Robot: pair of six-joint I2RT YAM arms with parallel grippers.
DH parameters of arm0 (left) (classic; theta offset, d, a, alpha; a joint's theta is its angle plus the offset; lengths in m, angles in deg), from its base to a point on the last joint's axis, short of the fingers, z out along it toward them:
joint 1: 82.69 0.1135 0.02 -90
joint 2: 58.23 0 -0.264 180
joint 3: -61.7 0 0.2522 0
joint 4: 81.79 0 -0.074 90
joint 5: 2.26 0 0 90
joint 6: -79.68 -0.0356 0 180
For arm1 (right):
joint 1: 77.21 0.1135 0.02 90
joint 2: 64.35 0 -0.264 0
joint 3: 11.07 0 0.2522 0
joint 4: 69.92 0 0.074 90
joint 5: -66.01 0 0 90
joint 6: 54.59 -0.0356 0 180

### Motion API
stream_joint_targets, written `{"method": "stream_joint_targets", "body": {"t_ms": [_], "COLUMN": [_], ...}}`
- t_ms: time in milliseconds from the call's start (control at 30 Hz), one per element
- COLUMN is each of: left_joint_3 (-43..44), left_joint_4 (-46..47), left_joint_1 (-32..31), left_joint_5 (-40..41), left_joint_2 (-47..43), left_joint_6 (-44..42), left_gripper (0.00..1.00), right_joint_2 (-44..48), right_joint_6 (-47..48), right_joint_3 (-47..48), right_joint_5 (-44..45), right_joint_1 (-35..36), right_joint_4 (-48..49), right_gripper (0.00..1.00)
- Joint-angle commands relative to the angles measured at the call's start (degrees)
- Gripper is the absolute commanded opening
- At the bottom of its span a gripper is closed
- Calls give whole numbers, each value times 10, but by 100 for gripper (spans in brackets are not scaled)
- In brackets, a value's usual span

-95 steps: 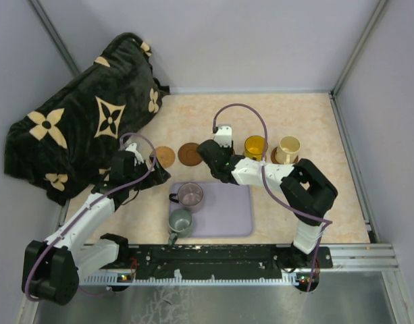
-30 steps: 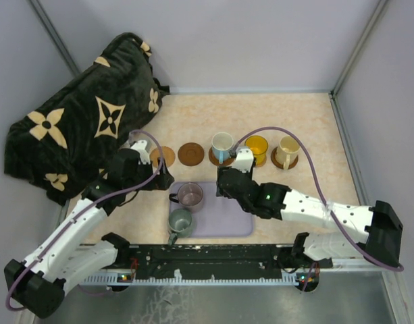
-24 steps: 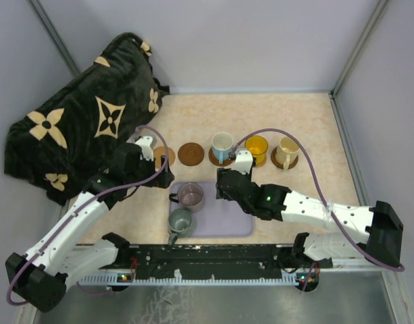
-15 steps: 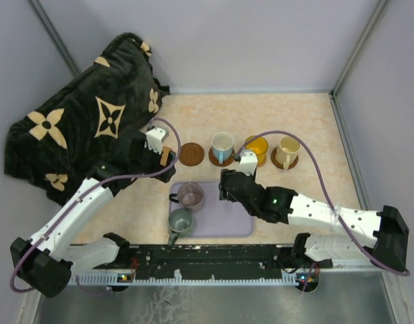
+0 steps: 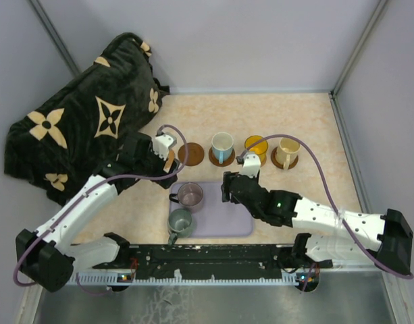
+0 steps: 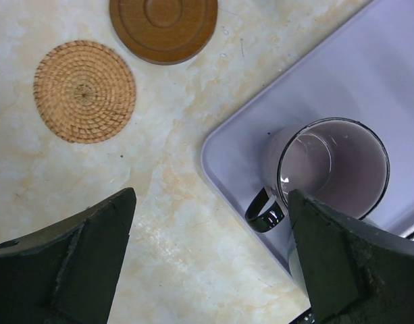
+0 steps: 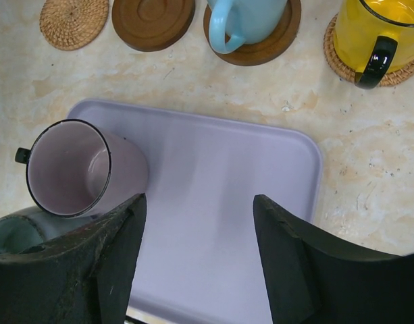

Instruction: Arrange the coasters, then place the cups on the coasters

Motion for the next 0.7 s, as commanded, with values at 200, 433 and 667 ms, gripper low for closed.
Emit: {"method": "stream_joint_targets", "body": {"t_ms": [200,433,667], "left_joint_3": [-13,-30,-32], "left_joint_4": [-10,-26,-52], "left_joint_1": [-3,-2,-2], "left_joint_5": [-89,-152,-124], "left_joint_2": [30,9,23], "left_joint_6": [-80,-142,-182], "left_gripper": [60,77,81], "right_joint_2": [19,22,20], "right_joint_6": [1,-8,-8], "right_joint_3": [-11,-18,-14], "right_joint_5": [11,8,-4], "right_joint_1": [7,6,6], "right_joint_4": [30,29,18], "right_gripper": [67,67,67]}}
